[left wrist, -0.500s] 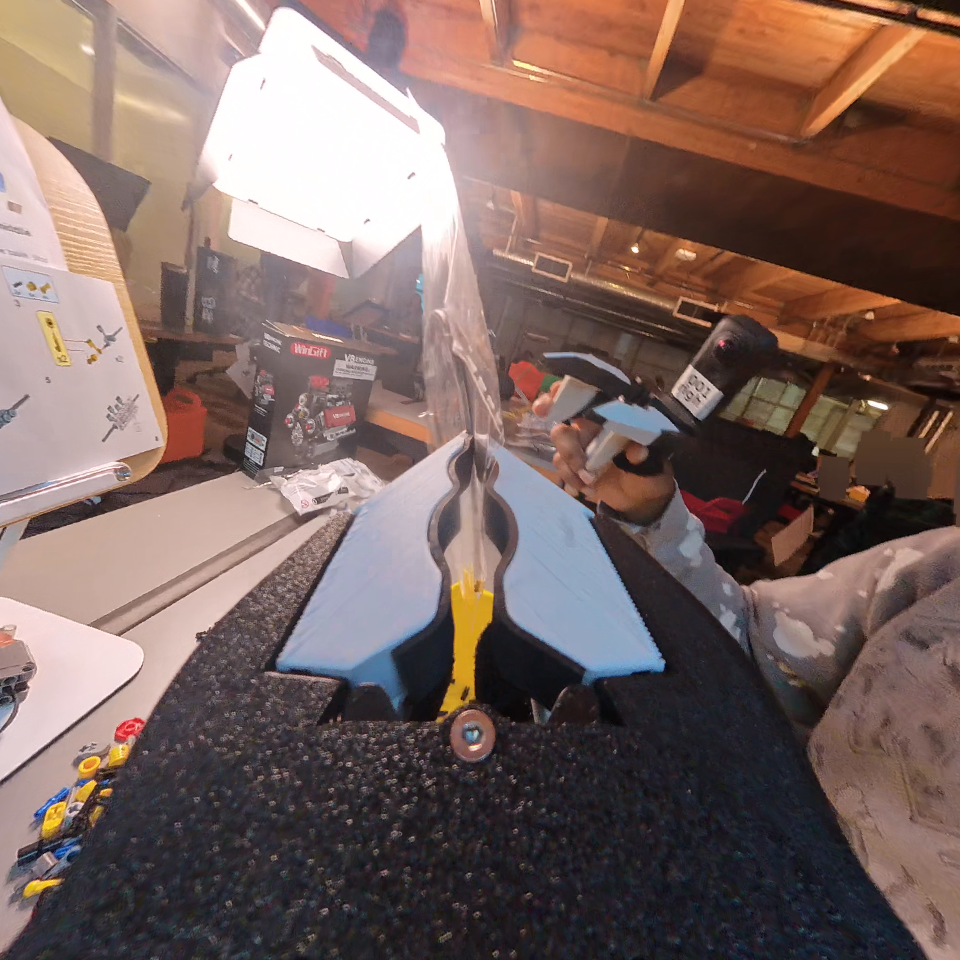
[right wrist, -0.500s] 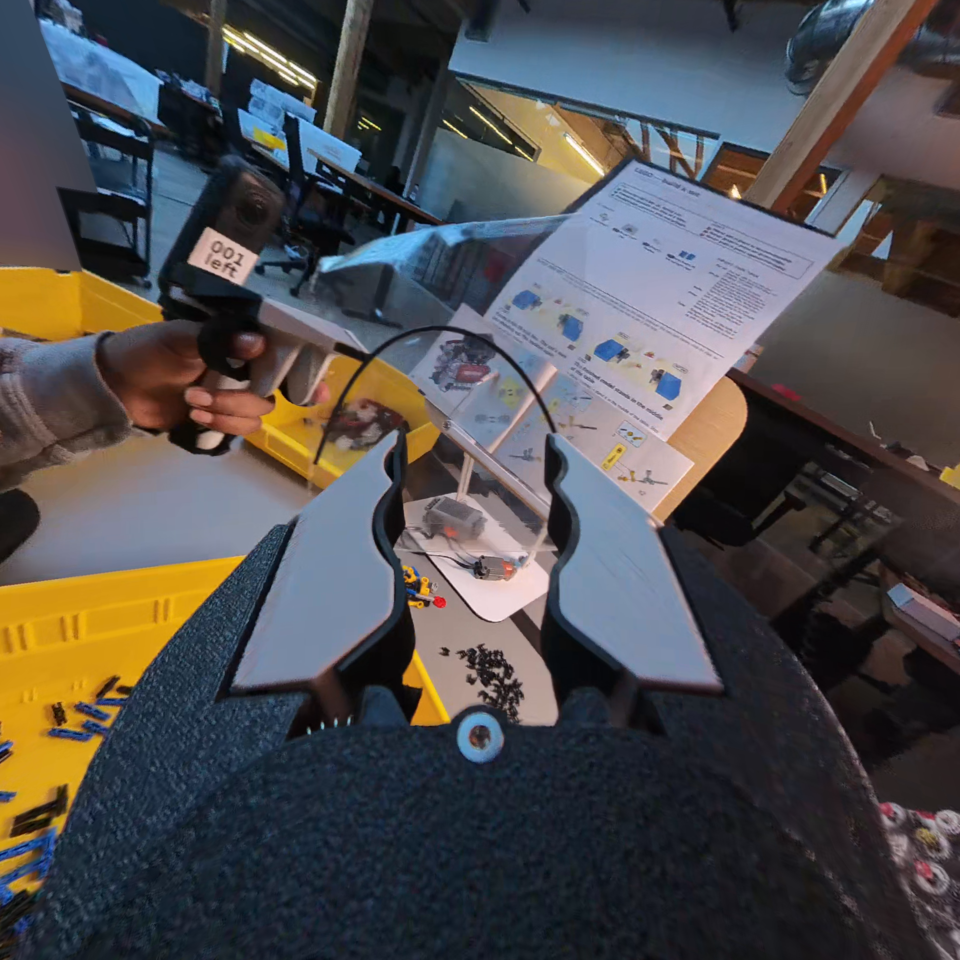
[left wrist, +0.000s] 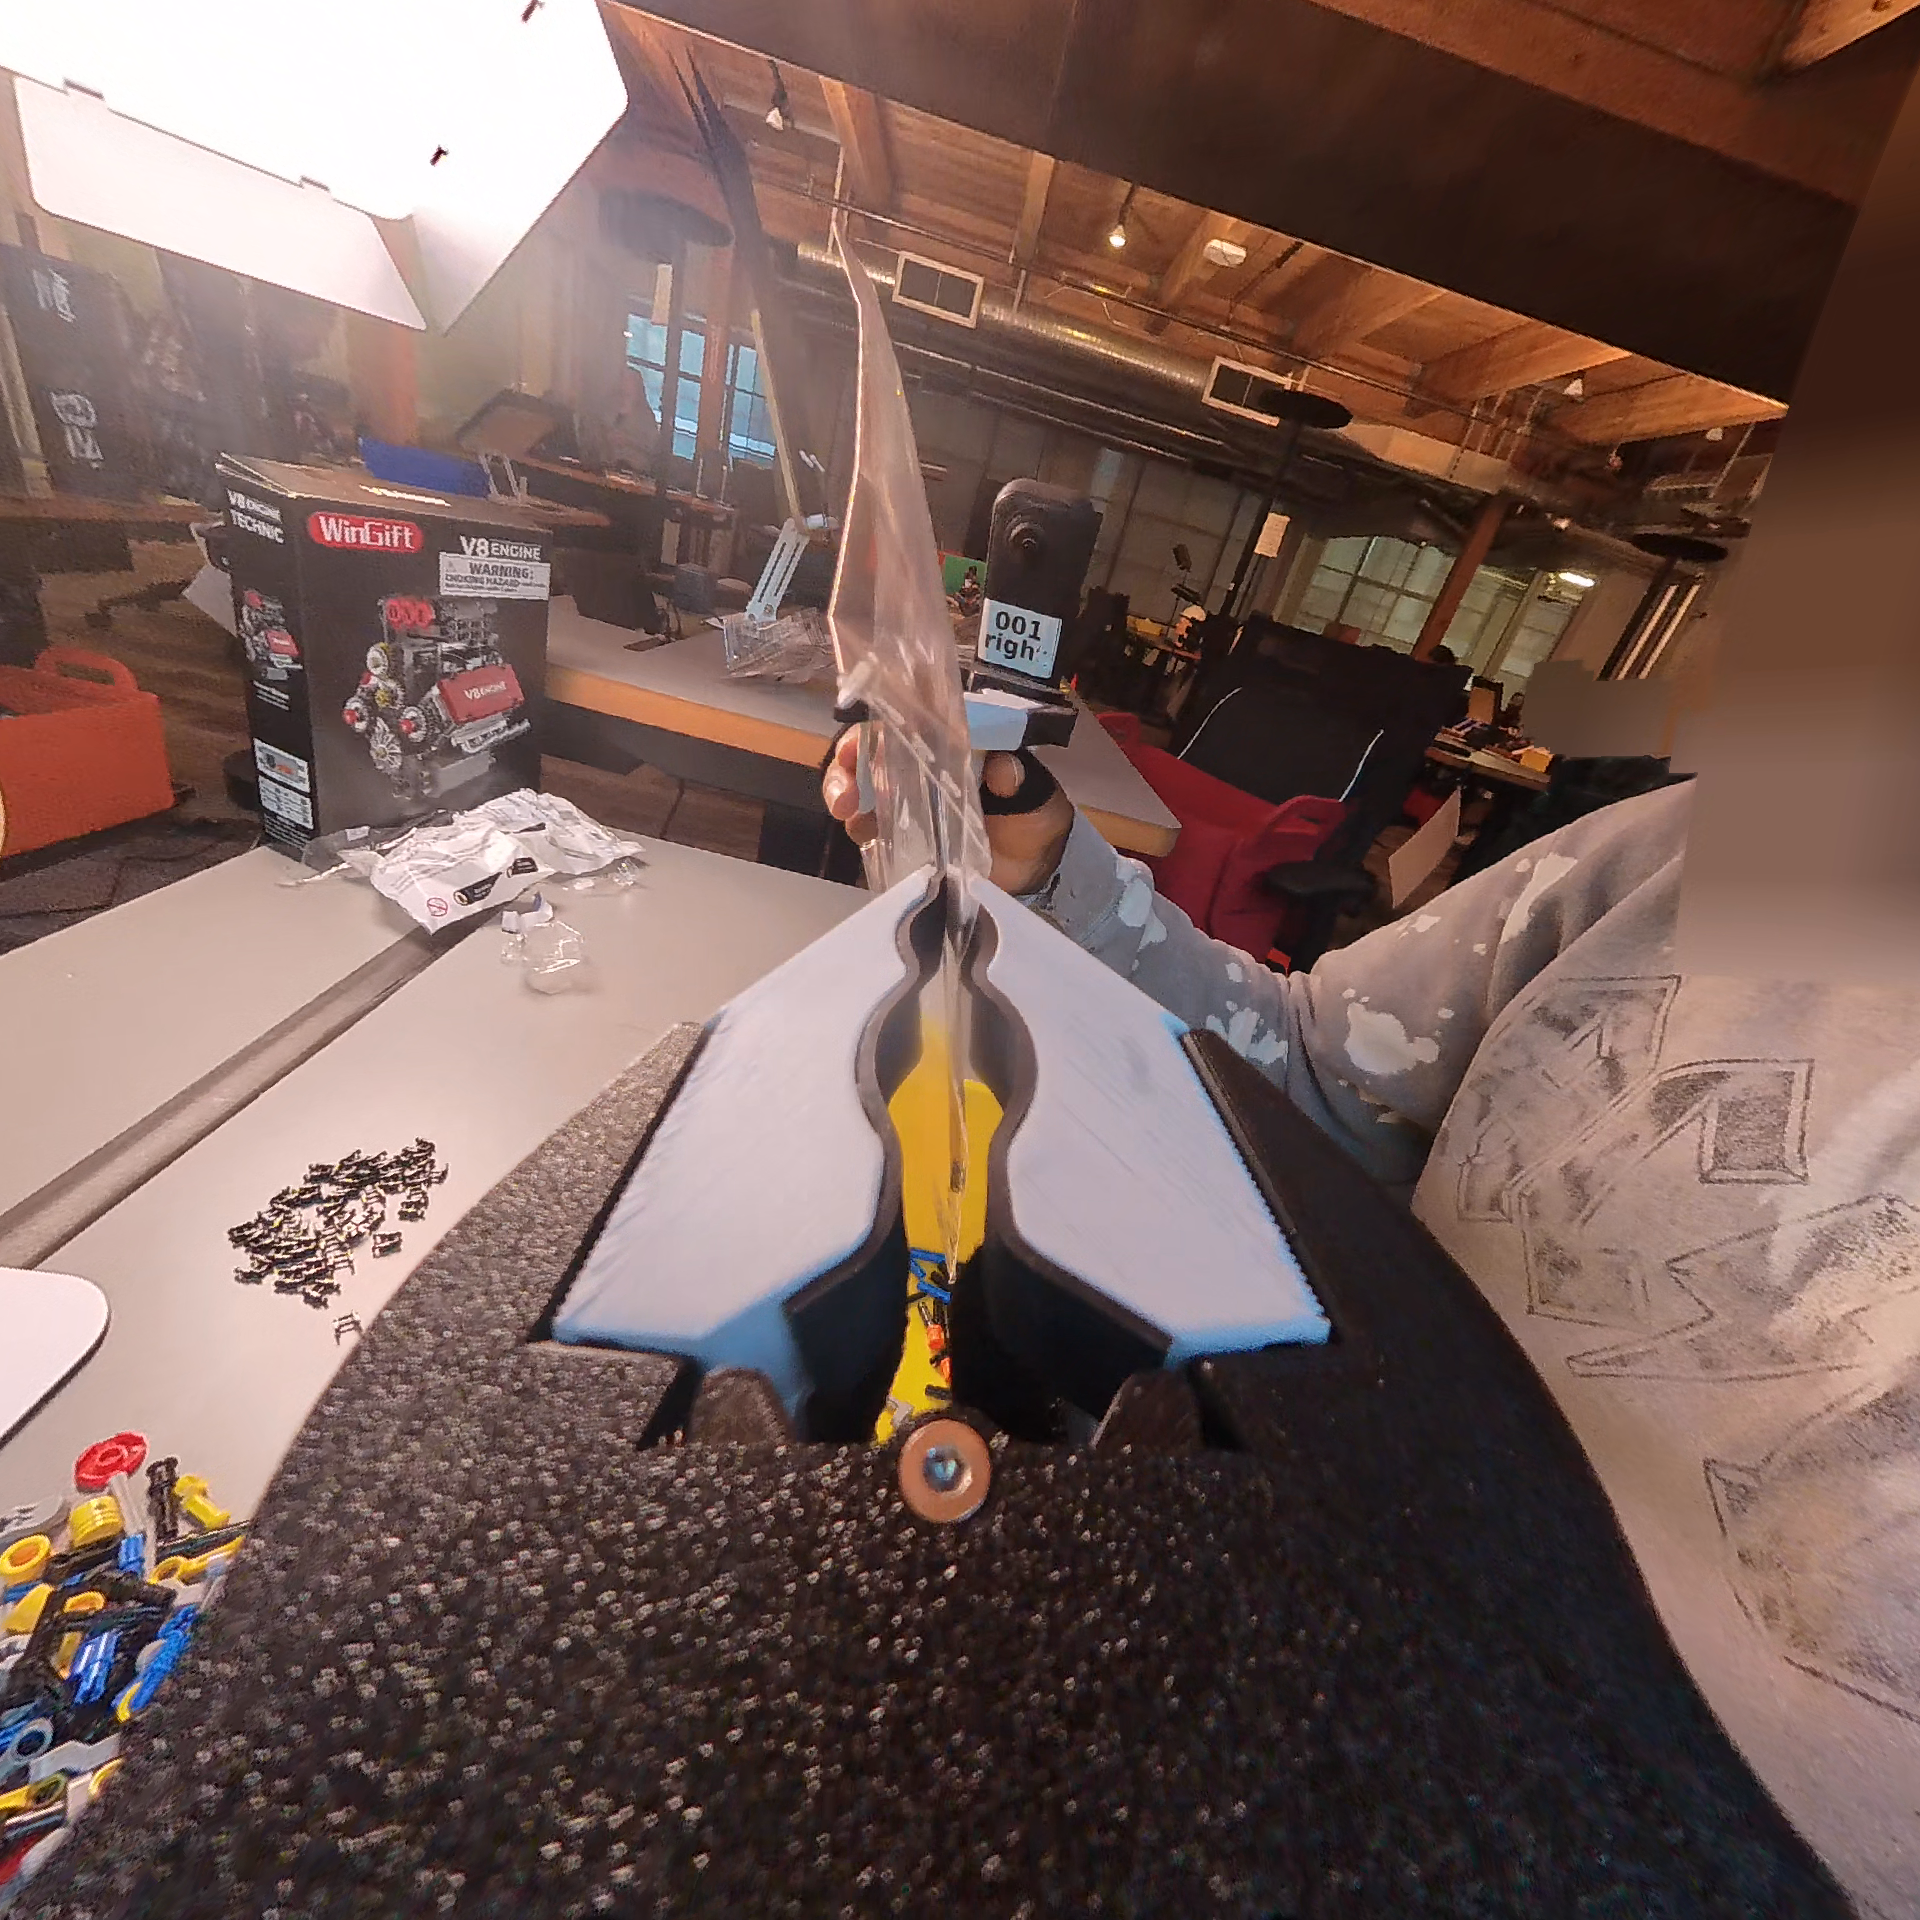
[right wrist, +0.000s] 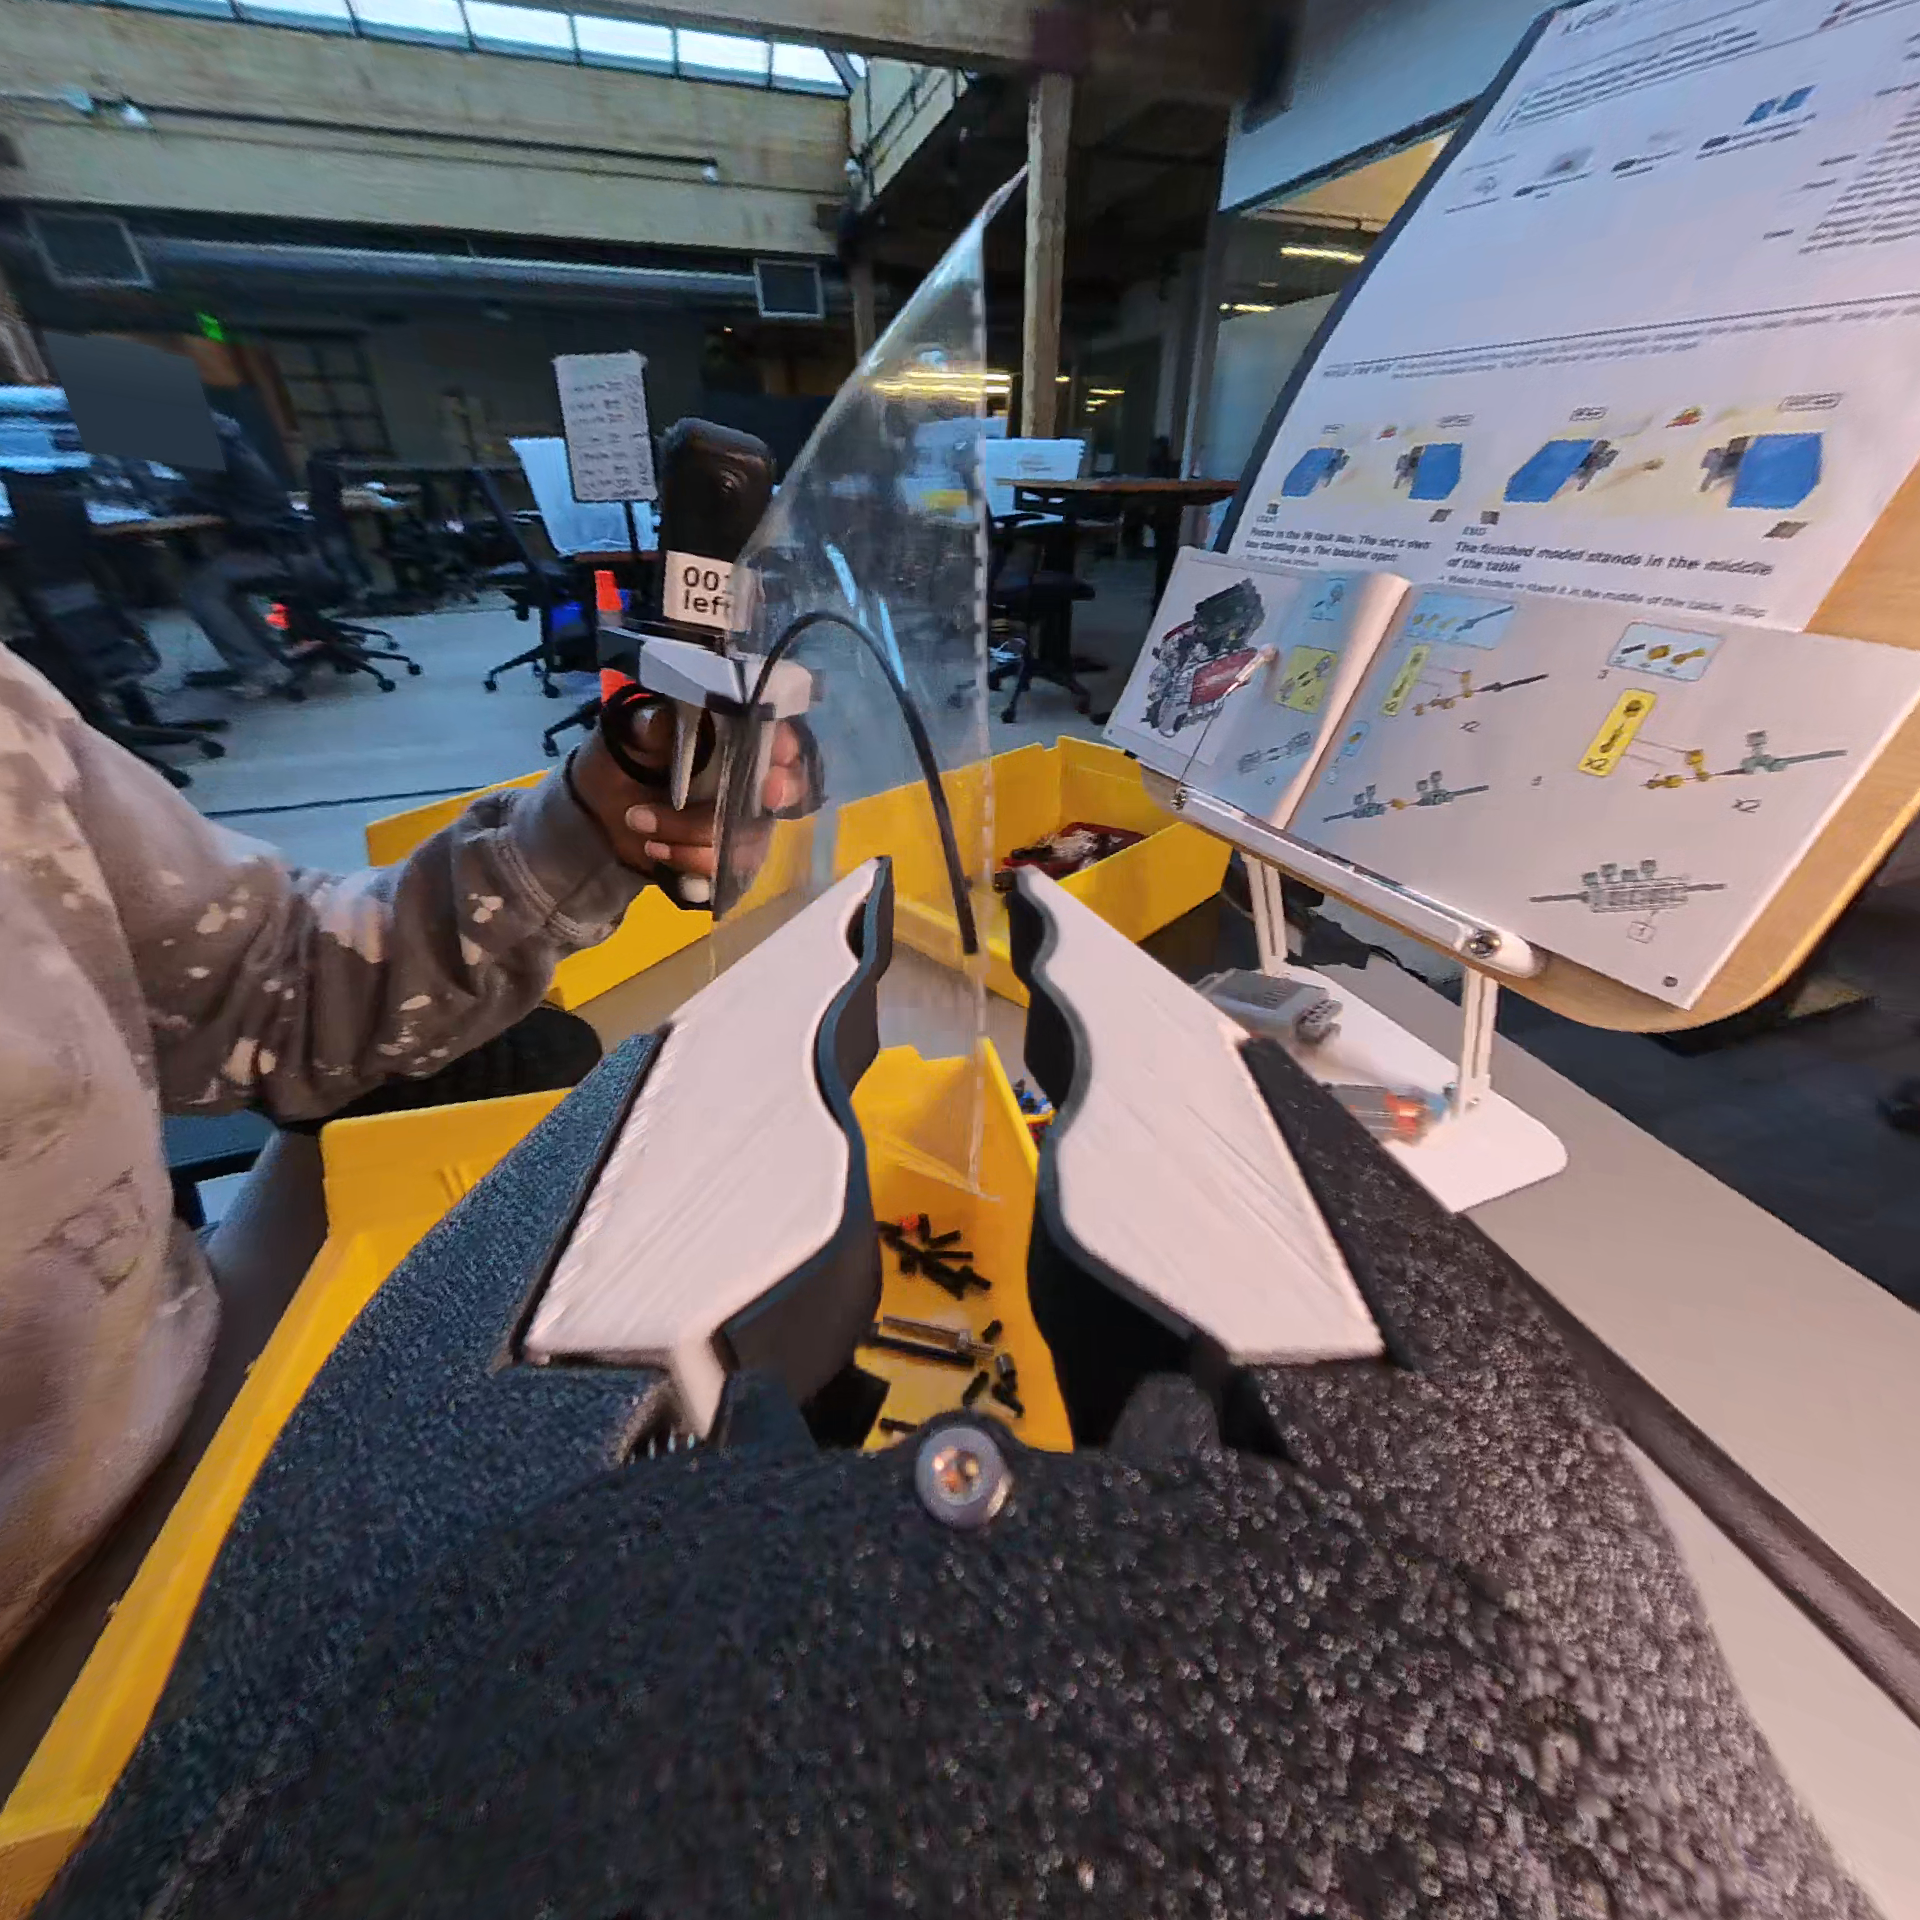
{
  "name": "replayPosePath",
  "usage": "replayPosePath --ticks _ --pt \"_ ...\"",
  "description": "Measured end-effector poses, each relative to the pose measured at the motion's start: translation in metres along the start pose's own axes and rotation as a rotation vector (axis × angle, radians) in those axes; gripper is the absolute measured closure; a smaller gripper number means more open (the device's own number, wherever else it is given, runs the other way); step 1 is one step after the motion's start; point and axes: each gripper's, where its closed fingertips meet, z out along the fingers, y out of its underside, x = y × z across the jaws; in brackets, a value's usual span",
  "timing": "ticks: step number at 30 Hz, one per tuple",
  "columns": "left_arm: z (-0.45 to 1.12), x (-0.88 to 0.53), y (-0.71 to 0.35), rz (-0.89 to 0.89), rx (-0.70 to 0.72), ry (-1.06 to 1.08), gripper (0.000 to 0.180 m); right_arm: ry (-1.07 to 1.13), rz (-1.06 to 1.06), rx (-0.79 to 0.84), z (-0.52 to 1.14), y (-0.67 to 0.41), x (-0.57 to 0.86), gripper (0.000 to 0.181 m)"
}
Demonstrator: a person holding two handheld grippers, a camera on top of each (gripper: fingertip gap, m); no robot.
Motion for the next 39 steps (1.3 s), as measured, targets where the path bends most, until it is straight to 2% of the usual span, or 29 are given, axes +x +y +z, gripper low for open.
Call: replayPosePath --ticks 2,8,17,24,25,27,28,29,31,32,39 --pt "0.001 0.000 0.002 -0.014 0.004 0.016 0.180 -0.022 0.003 -0.020 0.003 0.006 -0.003 0.160" --pt "0.000 -0.011 0.010 -0.036 -0.008 -0.006 0.180 -0.080 -0.006 -0.031 0.011 0.016 -0.012 0.179" --pt "-0.005 -0.023 0.016 -0.057 -0.017 -0.030 0.180 -0.129 0.050 0.060 0.011 0.006 -0.017 0.178" --pt "-0.005 -0.025 0.016 -0.045 0.005 -0.024 0.180 -0.114 0.050 0.072 0.012 0.003 -0.015 0.179" --pt "-0.005 -0.022 0.016 -0.031 0.016 -0.005 0.178 -0.115 0.080 0.089 0.012 0.001 -0.013 0.179" --pt "0.000 -0.016 0.016 -0.015 0.027 0.021 0.151 -0.128 0.154 0.134 0.010 -0.004 -0.010 0.179" --pt "0.005 -0.014 0.020 -0.008 0.017 0.030 0.144 -0.133 0.181 0.159 0.009 -0.006 -0.008 0.179" --pt "0.010 -0.013 0.024 0.007 -0.005 0.024 0.145 -0.127 0.209 0.170 0.009 -0.006 -0.005 0.179" --pt "0.015 -0.018 0.028 0.049 -0.012 -0.028 0.172 -0.116 0.252 0.168 0.011 0.000 0.002 0.179" --pt "0.016 -0.019 0.027 0.049 -0.002 -0.041 0.180 -0.110 0.272 0.165 0.011 0.003 0.005 0.179" --pt "0.009 -0.041 0.041 -0.119 -0.058 -0.083 0.180 -0.120 0.317 0.083 0.015 0.029 0.013 0.178"
